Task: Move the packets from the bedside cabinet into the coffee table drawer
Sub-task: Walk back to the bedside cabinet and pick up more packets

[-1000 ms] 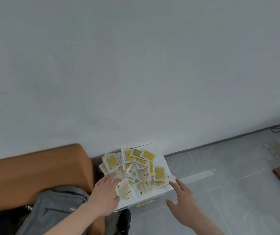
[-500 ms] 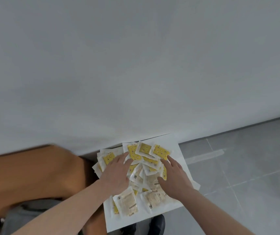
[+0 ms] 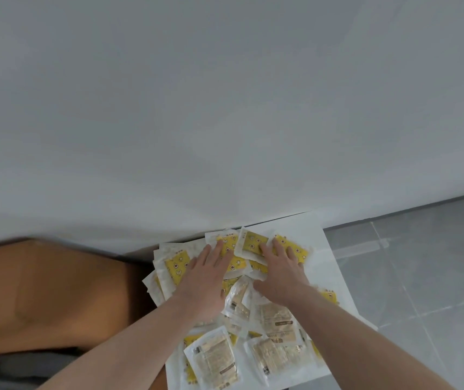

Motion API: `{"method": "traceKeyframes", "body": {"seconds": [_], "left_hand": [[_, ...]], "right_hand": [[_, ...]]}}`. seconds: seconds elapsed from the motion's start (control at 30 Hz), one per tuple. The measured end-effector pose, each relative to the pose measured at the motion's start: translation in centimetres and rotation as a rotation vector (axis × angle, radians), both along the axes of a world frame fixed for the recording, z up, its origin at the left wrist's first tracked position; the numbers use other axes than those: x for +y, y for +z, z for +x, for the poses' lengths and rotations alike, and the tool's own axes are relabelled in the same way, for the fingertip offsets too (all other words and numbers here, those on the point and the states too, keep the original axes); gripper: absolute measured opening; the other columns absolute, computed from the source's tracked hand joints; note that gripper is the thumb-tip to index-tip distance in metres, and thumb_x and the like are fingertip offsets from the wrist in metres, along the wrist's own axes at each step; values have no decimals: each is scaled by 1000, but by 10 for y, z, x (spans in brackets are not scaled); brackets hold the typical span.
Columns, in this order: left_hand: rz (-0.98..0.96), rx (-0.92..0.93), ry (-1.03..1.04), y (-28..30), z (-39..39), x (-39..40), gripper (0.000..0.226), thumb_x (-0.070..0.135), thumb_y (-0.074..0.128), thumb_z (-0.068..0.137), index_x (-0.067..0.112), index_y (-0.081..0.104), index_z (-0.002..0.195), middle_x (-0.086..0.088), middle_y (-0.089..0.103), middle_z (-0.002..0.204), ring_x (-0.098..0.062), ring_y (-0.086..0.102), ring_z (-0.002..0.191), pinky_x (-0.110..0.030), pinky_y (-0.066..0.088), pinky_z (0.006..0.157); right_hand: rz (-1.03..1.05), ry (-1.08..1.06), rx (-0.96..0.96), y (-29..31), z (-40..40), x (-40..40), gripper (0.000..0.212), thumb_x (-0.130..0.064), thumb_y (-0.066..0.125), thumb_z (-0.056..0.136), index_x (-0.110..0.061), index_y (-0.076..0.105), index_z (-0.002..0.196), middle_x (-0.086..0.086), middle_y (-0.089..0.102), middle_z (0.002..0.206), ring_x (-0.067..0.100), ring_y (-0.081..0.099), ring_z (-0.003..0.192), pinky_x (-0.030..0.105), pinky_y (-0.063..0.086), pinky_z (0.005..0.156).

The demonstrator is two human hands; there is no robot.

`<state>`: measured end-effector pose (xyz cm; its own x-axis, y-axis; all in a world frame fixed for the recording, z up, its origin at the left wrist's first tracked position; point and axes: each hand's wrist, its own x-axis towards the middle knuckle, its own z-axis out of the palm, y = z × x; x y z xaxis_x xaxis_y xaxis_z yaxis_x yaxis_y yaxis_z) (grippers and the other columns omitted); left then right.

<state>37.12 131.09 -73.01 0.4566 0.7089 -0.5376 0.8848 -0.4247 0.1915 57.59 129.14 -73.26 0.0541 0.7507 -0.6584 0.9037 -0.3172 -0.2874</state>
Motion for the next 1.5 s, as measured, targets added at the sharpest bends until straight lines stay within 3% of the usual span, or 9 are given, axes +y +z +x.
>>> {"method": "traceKeyframes", "body": {"seconds": [0.23,0.43,0.6,0.83,1.1,1.2,1.3,1.4,1.5], "left_hand": [[62,-54,51,-10,0,-1,83,26,49,102,32,-5,164,3,-11,173,-24,5,159,-42,16,129],[143,-69,44,-11,7,7,82,29,55,98,30,5,163,-2,10,165,-26,32,147,-42,36,118],[187,-74,29,-15,10,8,76,29,54,100,28,13,164,1,-9,172,-23,34,139,-41,44,111],[343,-261,208,-3,12,10,60,15,62,96,35,50,151,19,52,152,-16,51,123,-36,51,97],[435,-606,506,38,21,21,29,16,58,103,27,72,126,14,74,114,-12,65,101,-40,51,98],[282,-668,669,56,30,18,39,43,44,106,21,67,129,3,75,88,-19,64,68,-33,55,76],[68,-576,704,59,47,18,47,50,45,106,9,64,118,2,67,75,-20,67,74,-22,41,60],[-183,-418,716,47,74,21,34,44,51,105,12,60,99,0,61,80,-12,60,66,-29,43,57],[-371,-324,774,32,99,21,39,40,50,106,7,61,126,-11,71,109,-21,68,84,-32,53,69]], "right_hand": [[161,-31,-14,-11,0,-3,59,-33,51,105,-29,30,160,-9,32,164,33,24,154,43,42,117],[187,13,-72,-12,3,2,70,-22,58,100,-30,23,161,-6,32,163,29,40,140,37,52,103],[198,56,-176,-13,1,6,61,-27,54,103,-31,27,158,-8,33,160,29,46,129,34,55,92],[324,-1,-152,3,18,-1,54,-9,48,103,-40,47,148,-20,54,149,18,66,117,30,52,75],[566,-404,48,32,37,-19,35,-18,50,105,-34,64,132,-16,74,110,15,69,86,34,54,67],[612,-582,148,43,49,-30,25,-16,53,101,-32,68,112,-17,69,83,4,63,71,20,43,55],[557,-801,211,53,63,-41,18,-19,52,100,-32,60,89,-7,64,68,9,61,60,30,48,48],[465,-926,265,54,76,-57,18,-20,53,99,-34,58,89,-3,69,75,19,69,61,42,59,54],[404,-958,272,50,84,-76,15,-16,54,100,-29,61,98,-6,71,80,10,71,60,32,59,50]]}}
